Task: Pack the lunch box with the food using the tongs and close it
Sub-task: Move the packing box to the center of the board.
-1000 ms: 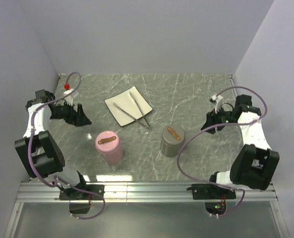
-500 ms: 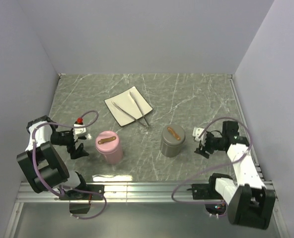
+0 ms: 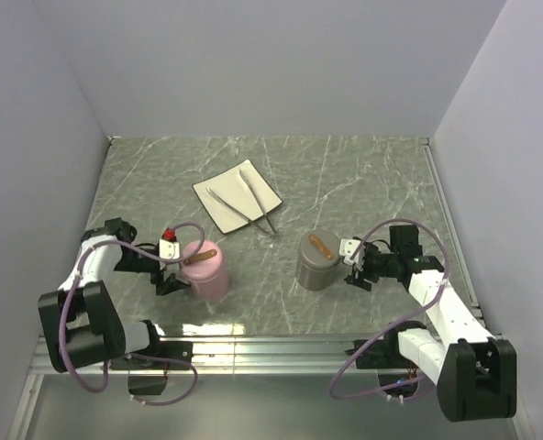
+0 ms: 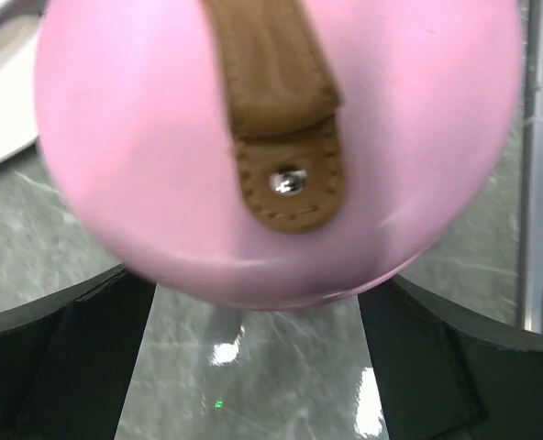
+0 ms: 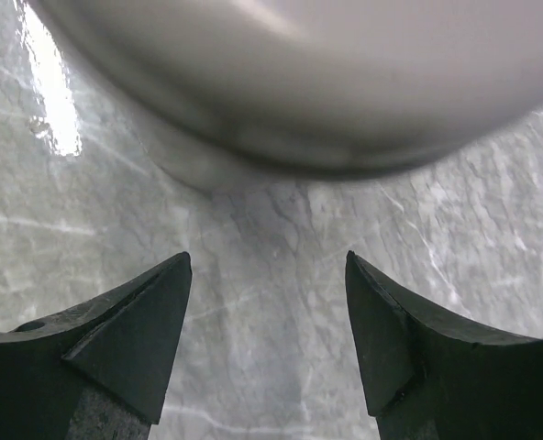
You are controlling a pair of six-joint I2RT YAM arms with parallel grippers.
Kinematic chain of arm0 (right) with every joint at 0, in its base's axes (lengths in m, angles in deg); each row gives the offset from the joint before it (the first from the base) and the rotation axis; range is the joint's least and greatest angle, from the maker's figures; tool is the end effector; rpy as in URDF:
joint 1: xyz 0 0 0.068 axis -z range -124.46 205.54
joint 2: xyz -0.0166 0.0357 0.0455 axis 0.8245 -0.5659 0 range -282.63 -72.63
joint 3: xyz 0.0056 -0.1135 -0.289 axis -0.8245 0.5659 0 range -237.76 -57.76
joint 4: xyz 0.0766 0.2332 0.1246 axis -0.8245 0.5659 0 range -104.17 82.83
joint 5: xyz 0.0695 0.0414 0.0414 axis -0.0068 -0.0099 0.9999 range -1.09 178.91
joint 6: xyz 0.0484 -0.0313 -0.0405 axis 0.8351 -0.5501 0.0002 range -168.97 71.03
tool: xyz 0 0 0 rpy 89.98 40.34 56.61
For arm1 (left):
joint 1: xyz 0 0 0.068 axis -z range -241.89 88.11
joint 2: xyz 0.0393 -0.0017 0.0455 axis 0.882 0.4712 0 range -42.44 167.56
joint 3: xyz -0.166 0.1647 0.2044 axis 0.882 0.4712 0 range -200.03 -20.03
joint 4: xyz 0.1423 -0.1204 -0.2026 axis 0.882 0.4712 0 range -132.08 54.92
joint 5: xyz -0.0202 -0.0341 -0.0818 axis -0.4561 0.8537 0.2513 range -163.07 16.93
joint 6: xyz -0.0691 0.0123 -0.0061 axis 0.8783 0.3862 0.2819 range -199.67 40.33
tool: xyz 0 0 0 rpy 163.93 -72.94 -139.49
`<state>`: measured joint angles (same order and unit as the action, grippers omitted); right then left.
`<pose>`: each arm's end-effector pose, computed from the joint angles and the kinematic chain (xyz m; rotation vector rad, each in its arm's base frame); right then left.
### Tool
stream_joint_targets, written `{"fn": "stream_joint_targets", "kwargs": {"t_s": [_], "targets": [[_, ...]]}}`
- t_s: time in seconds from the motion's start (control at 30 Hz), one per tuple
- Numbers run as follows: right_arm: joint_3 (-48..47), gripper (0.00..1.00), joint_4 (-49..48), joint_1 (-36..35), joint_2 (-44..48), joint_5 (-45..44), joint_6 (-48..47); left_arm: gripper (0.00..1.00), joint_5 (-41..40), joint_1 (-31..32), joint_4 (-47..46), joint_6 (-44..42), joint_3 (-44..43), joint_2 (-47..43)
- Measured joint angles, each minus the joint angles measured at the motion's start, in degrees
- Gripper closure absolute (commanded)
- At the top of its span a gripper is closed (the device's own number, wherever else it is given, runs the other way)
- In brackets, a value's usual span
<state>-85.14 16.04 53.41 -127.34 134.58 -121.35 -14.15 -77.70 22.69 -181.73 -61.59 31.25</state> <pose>0.1630 0.0473 0.1983 -1.5554 1.5973 0.3917 0.1812 0.0000 0.2138 1.4528 1.6611 -0.7569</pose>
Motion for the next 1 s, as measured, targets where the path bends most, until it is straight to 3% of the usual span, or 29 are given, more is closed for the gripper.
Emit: {"fn": "stream_joint_targets", "kwargs": {"t_s": [0.37,0.57,1.0], "targets": [[-0.3,0.25,-7.5,-9.4,-1.6,-2.8,8.6,0.06,1.8,9.3,-21.3,23.4,3.1,-3.6],[-0.4,0.24,-11.1,-11.0,-4.1,-3.7,14.7,0.07,2.1,14.2,-32.6,35.6,4.5,-4.6],[-0.5,0.24,-17.5,-16.2,-6.2,-6.4,23.8,0.08,0.6,24.7,-51.1,54.6,5.6,-3.4]]}}
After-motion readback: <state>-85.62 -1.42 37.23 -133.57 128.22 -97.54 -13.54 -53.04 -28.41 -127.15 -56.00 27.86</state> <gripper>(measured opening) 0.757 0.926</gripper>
